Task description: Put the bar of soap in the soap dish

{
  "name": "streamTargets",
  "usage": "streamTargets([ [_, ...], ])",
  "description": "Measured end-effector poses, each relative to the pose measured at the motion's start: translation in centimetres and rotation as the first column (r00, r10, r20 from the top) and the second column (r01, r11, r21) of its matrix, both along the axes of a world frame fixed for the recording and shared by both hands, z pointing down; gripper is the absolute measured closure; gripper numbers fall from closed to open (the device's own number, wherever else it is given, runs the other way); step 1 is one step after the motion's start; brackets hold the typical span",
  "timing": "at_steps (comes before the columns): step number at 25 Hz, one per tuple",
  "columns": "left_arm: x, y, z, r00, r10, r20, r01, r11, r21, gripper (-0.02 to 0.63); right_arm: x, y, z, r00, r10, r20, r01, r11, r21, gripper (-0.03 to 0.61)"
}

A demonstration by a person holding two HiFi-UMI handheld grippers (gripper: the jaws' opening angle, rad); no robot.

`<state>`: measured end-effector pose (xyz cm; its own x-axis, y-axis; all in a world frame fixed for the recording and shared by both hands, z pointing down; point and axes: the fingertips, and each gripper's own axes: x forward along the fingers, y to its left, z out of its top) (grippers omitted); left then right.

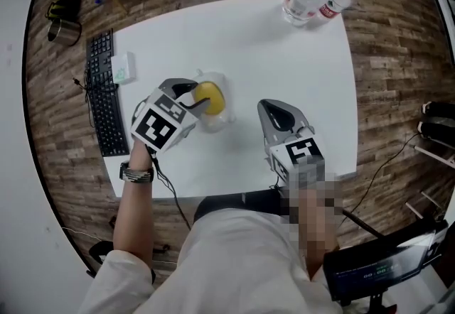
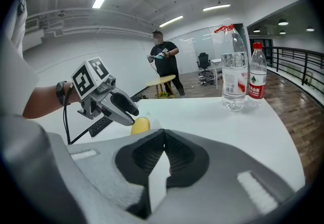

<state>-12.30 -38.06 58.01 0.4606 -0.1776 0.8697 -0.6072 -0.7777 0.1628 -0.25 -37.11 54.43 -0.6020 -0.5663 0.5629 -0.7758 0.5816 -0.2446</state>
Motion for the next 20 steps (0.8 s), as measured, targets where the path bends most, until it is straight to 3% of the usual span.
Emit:
streamTargets([
  [20, -0.4, 1.4, -3.8, 0.99, -0.111, -0.09, 0.123, 0.982, 0.144, 0.48, -2.0, 0.8, -5.5, 0.998, -0.062, -0.003, 0.062, 0.991, 0.118, 0.575],
])
